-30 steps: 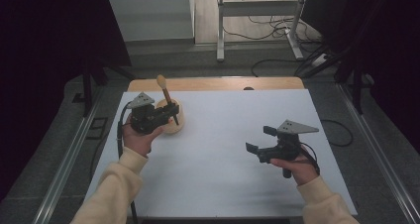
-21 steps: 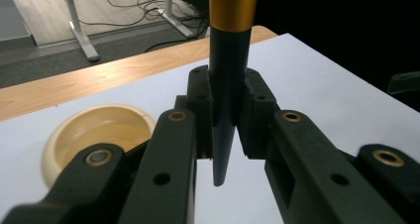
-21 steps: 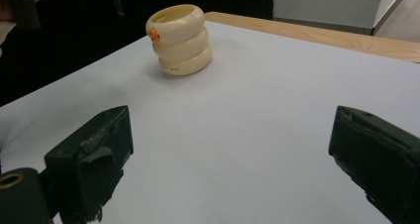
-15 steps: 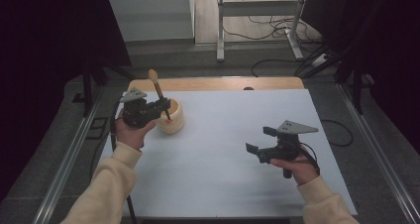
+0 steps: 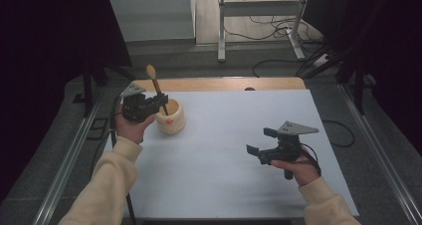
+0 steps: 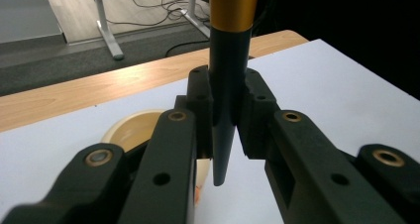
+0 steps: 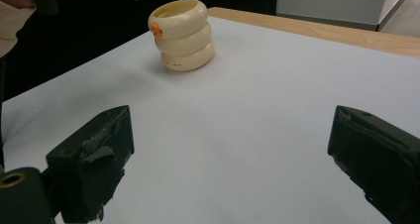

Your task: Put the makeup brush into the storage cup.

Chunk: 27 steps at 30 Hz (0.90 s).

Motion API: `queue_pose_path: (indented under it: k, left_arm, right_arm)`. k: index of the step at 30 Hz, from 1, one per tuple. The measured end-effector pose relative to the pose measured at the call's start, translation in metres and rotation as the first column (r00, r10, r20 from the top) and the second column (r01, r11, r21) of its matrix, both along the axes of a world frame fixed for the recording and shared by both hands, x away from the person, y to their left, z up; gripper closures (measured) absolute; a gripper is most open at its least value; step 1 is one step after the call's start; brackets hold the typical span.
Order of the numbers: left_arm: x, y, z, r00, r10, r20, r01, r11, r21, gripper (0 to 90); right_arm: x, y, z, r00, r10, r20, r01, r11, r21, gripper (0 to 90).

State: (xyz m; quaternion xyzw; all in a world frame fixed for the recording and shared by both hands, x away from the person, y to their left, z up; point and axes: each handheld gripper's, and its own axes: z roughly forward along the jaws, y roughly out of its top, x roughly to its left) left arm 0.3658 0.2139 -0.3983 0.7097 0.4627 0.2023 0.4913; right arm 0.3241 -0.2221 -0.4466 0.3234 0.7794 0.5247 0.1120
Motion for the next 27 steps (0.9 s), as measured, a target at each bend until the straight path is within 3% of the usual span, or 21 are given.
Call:
queue_pose_path:
  k: [19,27]
  left_arm:
    - [0.027,0.001,-0.010,0.9987,0.050,-0.007,-0.050,0.9986,0.016,78.7]
    - [0.041,0.004,-0.023,0.9969,0.076,-0.023,-0.075,0.9969,0.022,78.7]
  right_arm:
    - [0.000,0.000,0.000,0.9999,0.005,-0.011,-0.005,1.000,-0.002,4.2]
    - [0.000,0.000,-0.002,0.9999,0.008,-0.015,-0.008,1.000,-0.001,4.2]
